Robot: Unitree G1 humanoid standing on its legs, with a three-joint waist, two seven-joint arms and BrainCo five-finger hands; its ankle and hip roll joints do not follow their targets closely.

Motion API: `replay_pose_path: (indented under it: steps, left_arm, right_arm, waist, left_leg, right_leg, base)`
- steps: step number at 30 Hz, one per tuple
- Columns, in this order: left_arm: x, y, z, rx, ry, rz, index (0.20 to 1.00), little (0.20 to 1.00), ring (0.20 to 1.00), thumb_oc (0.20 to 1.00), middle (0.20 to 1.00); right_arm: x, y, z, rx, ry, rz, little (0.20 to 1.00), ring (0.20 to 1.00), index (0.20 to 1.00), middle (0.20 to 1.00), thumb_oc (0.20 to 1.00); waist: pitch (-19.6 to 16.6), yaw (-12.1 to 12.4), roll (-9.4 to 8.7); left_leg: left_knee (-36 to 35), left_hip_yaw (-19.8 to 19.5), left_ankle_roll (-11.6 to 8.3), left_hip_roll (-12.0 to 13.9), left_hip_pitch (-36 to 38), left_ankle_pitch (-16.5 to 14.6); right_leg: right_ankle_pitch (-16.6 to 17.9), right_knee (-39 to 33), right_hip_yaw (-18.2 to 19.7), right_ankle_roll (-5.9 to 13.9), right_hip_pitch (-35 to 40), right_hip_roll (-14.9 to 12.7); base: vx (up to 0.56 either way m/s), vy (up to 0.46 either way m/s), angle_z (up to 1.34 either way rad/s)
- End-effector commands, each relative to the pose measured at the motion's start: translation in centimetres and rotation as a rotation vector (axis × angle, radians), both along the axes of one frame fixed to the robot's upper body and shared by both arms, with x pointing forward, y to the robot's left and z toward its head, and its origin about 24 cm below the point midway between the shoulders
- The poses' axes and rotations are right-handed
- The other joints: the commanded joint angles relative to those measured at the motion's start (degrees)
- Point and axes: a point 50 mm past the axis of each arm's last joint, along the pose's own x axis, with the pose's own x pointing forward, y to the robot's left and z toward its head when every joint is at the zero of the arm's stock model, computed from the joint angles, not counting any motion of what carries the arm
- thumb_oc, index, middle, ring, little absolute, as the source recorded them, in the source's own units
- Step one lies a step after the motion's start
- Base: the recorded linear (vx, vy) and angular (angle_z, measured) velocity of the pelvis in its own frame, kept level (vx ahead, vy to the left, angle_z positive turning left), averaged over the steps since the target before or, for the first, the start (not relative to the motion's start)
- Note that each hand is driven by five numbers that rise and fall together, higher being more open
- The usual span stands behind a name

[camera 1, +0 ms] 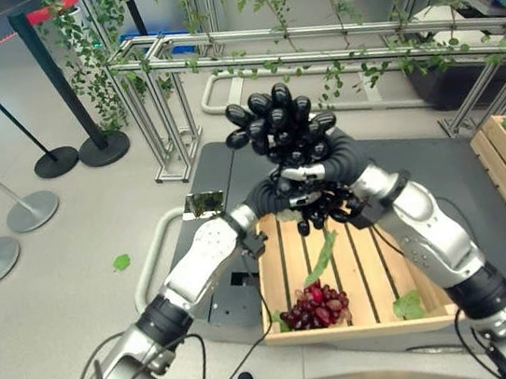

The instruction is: Pick up the fruits from the basket on one side to the basket on the other side

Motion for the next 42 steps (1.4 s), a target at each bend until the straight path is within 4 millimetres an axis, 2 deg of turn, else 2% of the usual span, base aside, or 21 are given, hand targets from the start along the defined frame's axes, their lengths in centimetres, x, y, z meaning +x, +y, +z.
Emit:
replay_pose_path:
  steps: [1,12,13,14,20,26,30,33,36,37,38,42]
  left_arm:
    - [0.9,-1.9,2.7,-0.109,-0.064,-0.05,0.2,0.2,0.2,0.2,0.2]
    - [0.8,-1.2,2.2,-0.122,-0.039,-0.025,0.2,0.2,0.2,0.2,0.2]
    - [0.9,-1.0,2.2,-0.124,-0.037,-0.02,0.2,0.2,0.2,0.2,0.2]
    - [0.8,-0.9,2.1,-0.129,-0.035,-0.017,0.2,0.2,0.2,0.2,0.2]
    - [0.9,0.6,2.7,-0.169,-0.051,0.016,0.2,0.2,0.2,0.2,0.2]
    - [0.1,6.1,2.6,-0.229,-0.068,0.175,0.2,0.2,0.2,0.2,0.2]
    - [-1.3,10.3,1.4,-0.298,-0.036,0.325,0.2,0.2,0.2,0.2,0.2]
    - [-2.7,13.4,0.1,-0.366,-0.004,0.468,0.2,0.2,0.2,0.2,0.2]
    - [-4.1,15.6,-0.8,-0.39,-0.001,0.586,0.2,0.2,0.2,0.2,0.2]
    - [-4.1,15.6,-0.8,-0.389,-0.001,0.587,0.2,0.2,0.2,0.2,0.2]
    - [-4.8,16.7,-1.1,-0.391,-0.014,0.65,0.2,0.2,0.2,0.2,0.2]
    - [-5.5,17.5,-1.8,-0.415,-0.003,0.719,0.2,0.2,0.2,0.2,0.2]
  right_arm:
    - [-0.9,1.4,4.3,0.121,-0.201,0.081,0.2,0.2,0.2,0.2,0.2]
    - [-0.6,0.4,3.0,0.114,-0.148,0.022,0.2,0.2,0.2,0.2,0.2]
    - [-0.6,0.2,2.9,0.103,-0.148,0.013,0.454,0.454,0.454,0.454,0.454]
    - [-0.5,0.0,2.8,0.092,-0.143,0.003,1.0,1.0,1.0,1.0,1.0]
    - [-0.3,-2.3,2.0,0.063,-0.125,-0.1,1.0,1.0,1.0,1.0,1.0]
    - [-1.1,-9.0,0.4,0.122,-0.068,-0.388,1.0,1.0,1.0,1.0,1.0]
    - [-2.2,-14.2,-2.1,0.183,0.018,-0.63,1.0,1.0,1.0,1.0,1.0]
    - [-3.3,-16.7,-4.0,0.23,0.072,-0.769,1.0,1.0,1.0,1.0,1.0]
    - [-4.0,-17.8,-5.2,0.244,0.101,-0.851,1.0,1.0,1.0,1.0,1.0]
    - [-4.0,-17.7,-5.3,0.243,0.102,-0.85,1.0,1.0,1.0,1.0,1.0]
    - [-4.3,-17.9,-5.9,0.239,0.122,-0.864,1.0,1.0,1.0,1.0,1.0]
    - [-4.3,-17.8,-7.1,0.253,0.167,-0.887,1.0,1.0,1.0,1.0,1.0]
  waist:
    - [-1.6,0.0,-1.55]
    - [-1.4,-0.1,-1.5]
    - [-1.4,-0.1,-1.51]
    - [-1.4,-0.2,-1.51]
    - [-1.5,-0.5,-1.57]
    - [-1.8,-1.3,-1.54]
    - [-2.2,-1.7,-1.61]
    - [-2.3,-1.8,-1.79]
    - [-2.4,-1.7,-1.84]
    - [-2.4,-1.7,-1.85]
    - [-2.4,-1.4,-1.87]
    - [-2.2,-1.2,-1.92]
  left_leg:
    - [4.9,-2.6,3.22,-2.1,-1.9,-5.7]
    - [4.9,-2.4,3.12,-2.1,-1.9,-5.7]
    - [4.9,-2.4,3.1,-2.1,-1.9,-5.7]
    - [4.9,-2.4,3.08,-2.1,-1.9,-5.7]
    - [4.8,-2.3,2.92,-1.9,-1.9,-5.6]
    - [4.5,-1.7,2.74,-1.6,-1.4,-5.7]
    - [3.9,-1.4,2.51,-1.4,-1.1,-5.7]
    - [3.7,-1.2,2.5,-1.3,-0.9,-5.8]
    - [3.7,-0.7,2.62,-1.4,-0.8,-6.0]
    - [3.7,-0.7,2.62,-1.3,-0.7,-6.0]
    - [3.8,-0.5,2.68,-1.4,-0.7,-6.2]
    - [4.0,-0.2,2.73,-1.3,-0.7,-6.4]
  right_leg:
    - [1.2,5.7,-2.8,3.36,-3.3,-3.8]
    - [1.1,5.6,-2.8,3.31,-3.3,-3.7]
    - [1.1,5.6,-2.8,3.3,-3.3,-3.7]
    - [1.1,5.6,-2.8,3.28,-3.3,-3.7]
    - [1.1,5.4,-2.7,3.25,-3.3,-3.5]
    - [1.1,4.9,-2.0,3.19,-3.3,-3.2]
    - [1.2,4.3,-1.6,3.18,-3.2,-3.0]
    - [1.3,3.9,-1.4,3.1,-3.2,-2.9]
    - [1.4,3.7,-0.7,3.08,-3.4,-2.7]
    - [1.4,3.7,-0.6,3.08,-3.4,-2.7]
    - [1.4,3.5,-0.3,3.1,-3.5,-2.6]
    - [1.5,3.3,0.1,3.04,-3.5,-2.4]
  base:
    - [0.0,0.0,0.0]
    - [0.0,0.0,0.0]
    - [0.0,0.0,0.0]
    - [0.0,0.0,0.0]
    - [0.0,0.0,0.0]
    - [0.0,0.0,0.0]
    - [0.0,0.0,0.0]
    - [0.01,-0.02,-0.05]
    - [0.01,-0.01,-0.08]
    - [0.01,-0.007,-0.2]
    - [0.0,-0.001,-0.18]
    - [0.0,0.006,-0.08]
